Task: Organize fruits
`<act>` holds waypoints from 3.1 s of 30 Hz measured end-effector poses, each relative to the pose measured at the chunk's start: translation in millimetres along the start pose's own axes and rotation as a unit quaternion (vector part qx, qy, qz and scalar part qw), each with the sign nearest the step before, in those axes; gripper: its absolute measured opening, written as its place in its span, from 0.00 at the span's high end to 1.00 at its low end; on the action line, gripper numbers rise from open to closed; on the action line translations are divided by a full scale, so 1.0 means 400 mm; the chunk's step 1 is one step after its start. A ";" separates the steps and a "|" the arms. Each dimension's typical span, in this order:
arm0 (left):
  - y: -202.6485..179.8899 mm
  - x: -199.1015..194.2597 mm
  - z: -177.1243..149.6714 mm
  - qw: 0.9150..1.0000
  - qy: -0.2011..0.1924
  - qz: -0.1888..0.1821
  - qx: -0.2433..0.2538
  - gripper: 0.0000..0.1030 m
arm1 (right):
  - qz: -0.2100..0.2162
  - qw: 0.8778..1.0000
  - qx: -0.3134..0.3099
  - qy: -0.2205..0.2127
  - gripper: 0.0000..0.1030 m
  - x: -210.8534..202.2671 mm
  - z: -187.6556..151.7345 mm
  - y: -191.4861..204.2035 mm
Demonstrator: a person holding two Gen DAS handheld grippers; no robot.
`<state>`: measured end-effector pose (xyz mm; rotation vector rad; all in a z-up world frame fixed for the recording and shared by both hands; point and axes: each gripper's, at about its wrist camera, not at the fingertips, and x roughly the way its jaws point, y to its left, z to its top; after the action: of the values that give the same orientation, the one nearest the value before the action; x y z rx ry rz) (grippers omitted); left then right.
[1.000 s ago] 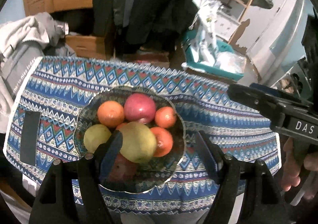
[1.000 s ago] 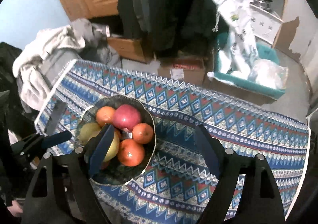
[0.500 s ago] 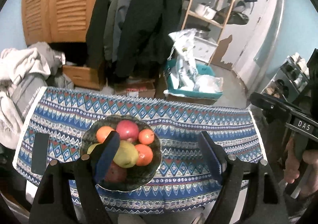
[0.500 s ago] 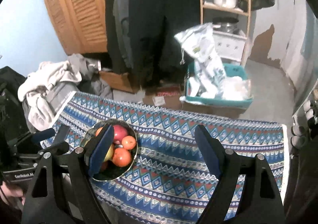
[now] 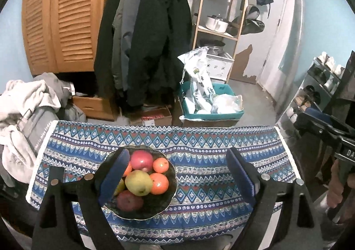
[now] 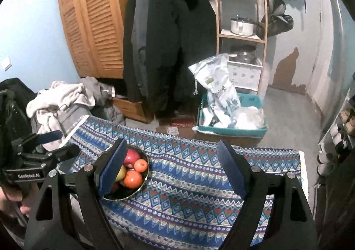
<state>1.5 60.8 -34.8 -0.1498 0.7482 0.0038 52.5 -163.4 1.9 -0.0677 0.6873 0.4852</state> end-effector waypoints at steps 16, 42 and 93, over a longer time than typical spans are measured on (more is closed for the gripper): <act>-0.062 -0.015 0.000 0.999 -0.015 -0.006 0.033 0.01 | -0.024 1.000 0.015 0.006 0.19 -0.005 -0.038 -0.055; -0.093 -0.023 -0.004 0.998 -0.024 -0.007 0.057 0.01 | -0.033 0.999 0.012 0.017 0.19 0.013 -0.049 -0.061; -0.089 -0.042 0.007 0.998 -0.033 0.018 0.042 0.01 | -0.038 0.999 0.006 0.010 0.19 0.006 -0.043 -0.059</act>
<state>-7.0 26.7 -16.5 -0.0561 0.6836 0.0122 54.7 -187.0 -15.1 -0.0862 0.7052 0.4080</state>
